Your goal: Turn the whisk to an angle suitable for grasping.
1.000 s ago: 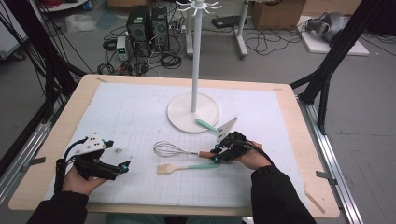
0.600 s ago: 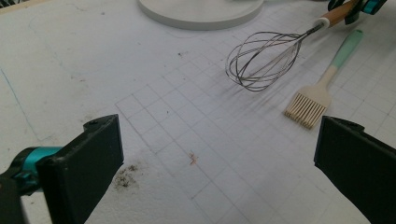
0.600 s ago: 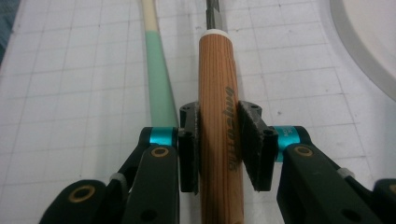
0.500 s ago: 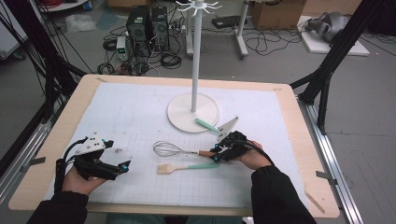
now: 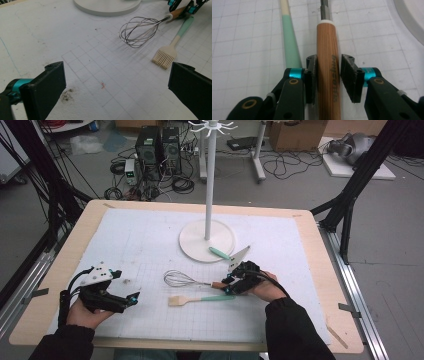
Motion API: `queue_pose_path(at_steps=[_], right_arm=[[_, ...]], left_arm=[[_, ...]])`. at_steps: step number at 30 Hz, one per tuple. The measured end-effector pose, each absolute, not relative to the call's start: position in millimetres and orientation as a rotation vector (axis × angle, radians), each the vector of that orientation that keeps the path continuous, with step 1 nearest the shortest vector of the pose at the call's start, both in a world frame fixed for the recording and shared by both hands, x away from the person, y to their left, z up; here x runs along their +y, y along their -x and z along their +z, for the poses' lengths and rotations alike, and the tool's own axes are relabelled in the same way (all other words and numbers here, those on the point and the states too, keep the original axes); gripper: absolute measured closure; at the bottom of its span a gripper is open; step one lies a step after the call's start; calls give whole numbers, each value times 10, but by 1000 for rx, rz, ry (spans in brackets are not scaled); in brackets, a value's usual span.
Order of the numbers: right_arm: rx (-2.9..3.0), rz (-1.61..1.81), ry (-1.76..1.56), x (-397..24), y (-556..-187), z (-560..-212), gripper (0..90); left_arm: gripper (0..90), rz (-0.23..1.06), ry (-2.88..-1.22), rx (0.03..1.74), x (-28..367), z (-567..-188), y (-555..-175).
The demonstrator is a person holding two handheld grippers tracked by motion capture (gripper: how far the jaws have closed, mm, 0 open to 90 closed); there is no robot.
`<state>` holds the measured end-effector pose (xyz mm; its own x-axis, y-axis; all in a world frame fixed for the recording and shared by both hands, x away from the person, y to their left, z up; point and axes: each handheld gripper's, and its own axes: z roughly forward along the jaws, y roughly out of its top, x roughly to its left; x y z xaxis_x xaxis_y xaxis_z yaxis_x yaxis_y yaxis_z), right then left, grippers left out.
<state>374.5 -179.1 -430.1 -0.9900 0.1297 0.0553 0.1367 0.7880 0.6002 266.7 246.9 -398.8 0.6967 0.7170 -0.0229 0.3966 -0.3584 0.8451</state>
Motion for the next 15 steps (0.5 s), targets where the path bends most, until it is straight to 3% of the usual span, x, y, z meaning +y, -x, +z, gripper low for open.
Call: queue_pose_path(at_steps=[15], right_arm=[[-2980,-967,218,-1750,-3733,-4268,707]], left_arm=[[18,442,-1985,855,2478,-3983,-2667]])
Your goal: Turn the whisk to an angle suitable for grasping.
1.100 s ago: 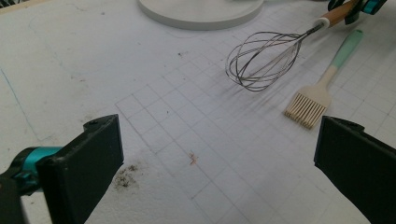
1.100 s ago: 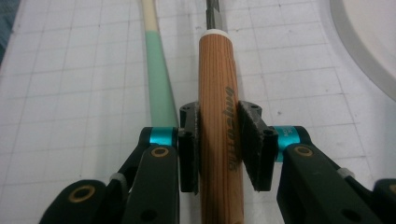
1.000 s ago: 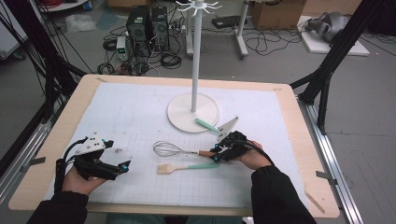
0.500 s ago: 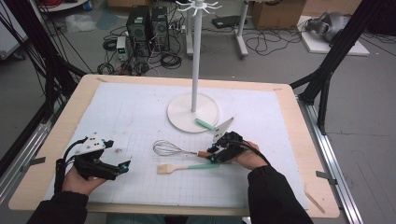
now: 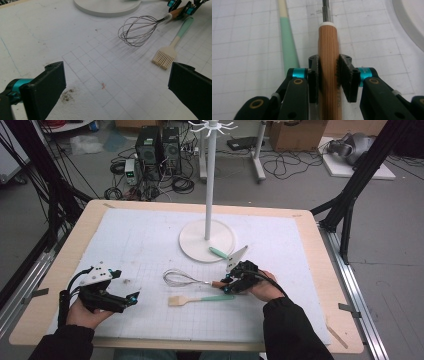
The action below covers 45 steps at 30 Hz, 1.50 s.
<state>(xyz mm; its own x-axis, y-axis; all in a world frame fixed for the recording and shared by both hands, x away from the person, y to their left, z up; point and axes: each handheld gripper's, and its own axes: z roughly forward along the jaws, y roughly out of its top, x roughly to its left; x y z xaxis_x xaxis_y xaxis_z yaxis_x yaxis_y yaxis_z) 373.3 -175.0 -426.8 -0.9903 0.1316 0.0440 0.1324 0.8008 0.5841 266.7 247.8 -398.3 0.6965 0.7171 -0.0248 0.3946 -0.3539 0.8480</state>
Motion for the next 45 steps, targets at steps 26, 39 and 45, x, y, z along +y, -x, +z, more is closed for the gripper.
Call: queue_pose_path(at_steps=[26,39,45], right_arm=[[-2940,-1102,263,-1855,-3713,-4105,720],[-2960,-1007,261,-1775,-3746,-4239,717],[-2964,-979,271,-1731,-3746,-4295,712]], left_arm=[[18,444,-1968,844,2502,-3971,-2672],[18,446,-1971,842,2512,-3972,-2677],[18,443,-1973,841,2509,-3975,-2677]])
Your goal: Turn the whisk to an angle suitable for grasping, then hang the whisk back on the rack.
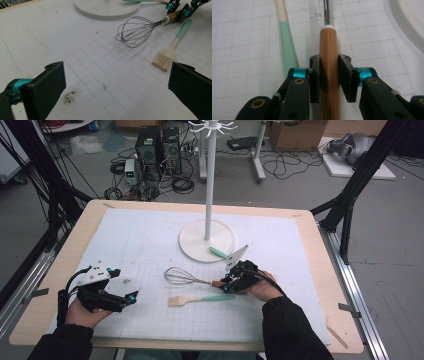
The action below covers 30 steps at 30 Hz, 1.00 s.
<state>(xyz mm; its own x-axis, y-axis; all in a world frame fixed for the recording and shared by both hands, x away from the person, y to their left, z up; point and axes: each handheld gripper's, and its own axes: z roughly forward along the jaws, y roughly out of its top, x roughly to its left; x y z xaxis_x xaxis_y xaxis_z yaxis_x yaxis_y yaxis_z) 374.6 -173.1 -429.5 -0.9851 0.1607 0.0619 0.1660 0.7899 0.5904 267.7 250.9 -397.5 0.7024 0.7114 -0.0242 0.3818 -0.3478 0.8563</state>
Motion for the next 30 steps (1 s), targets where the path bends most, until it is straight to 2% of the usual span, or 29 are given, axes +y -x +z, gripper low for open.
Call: queue_pose_path(at_steps=[30], right_arm=[[-2949,-993,241,-1744,-3761,-4278,722]], left_arm=[[18,444,-1968,837,2516,-3972,-2679]])
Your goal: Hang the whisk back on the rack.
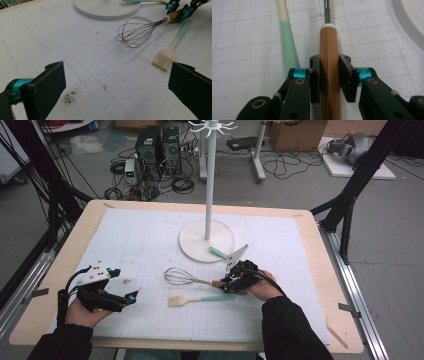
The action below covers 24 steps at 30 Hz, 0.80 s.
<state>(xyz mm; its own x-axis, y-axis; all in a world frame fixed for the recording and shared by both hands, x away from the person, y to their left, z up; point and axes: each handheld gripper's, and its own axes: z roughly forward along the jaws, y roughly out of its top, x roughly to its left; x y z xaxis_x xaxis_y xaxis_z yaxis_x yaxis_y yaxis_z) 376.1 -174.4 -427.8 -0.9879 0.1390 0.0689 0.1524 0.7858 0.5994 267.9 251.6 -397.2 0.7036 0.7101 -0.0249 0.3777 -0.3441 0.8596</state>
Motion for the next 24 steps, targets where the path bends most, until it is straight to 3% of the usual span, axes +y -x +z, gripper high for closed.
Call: queue_pose_path(at_steps=[24], right_arm=[[-2943,-1094,206,-1683,-3660,-4039,722]], left_arm=[[29,448,-1983,721,2312,-3737,-2656]])
